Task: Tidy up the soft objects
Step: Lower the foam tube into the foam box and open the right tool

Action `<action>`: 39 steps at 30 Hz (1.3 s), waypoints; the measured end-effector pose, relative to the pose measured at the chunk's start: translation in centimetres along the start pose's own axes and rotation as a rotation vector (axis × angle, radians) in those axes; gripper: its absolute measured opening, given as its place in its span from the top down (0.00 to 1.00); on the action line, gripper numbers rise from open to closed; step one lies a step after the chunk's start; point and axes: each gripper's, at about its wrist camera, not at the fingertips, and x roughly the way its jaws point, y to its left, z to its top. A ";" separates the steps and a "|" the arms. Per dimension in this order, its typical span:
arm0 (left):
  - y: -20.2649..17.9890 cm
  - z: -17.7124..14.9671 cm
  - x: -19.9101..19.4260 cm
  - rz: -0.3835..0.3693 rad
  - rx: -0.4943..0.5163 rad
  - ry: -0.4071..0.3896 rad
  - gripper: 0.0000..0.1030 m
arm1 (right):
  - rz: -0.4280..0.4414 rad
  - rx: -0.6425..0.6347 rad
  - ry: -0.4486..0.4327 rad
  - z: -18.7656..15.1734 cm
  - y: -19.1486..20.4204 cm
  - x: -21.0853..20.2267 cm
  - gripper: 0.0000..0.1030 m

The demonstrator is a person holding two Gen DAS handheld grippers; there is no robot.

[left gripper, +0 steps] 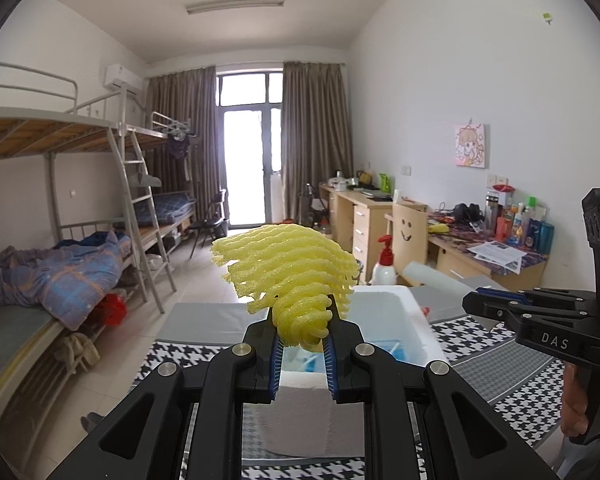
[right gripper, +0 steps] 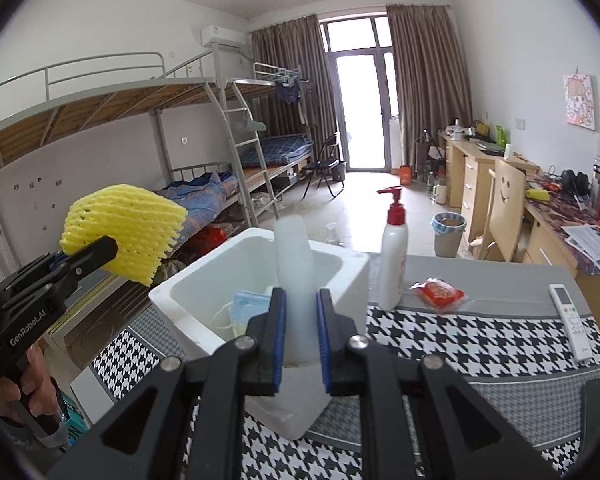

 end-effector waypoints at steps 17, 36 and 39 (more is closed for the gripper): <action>2.9 -1.1 -0.5 0.053 -0.038 0.004 0.82 | 0.015 -0.047 0.049 0.8 3.4 3.4 0.82; 5.3 -2.5 1.0 0.060 -0.088 0.052 0.82 | 0.000 -0.078 0.113 0.8 4.7 7.5 0.76; 5.3 -2.6 1.0 0.057 -0.094 0.048 0.82 | -0.001 -0.085 0.118 0.8 4.9 7.6 0.64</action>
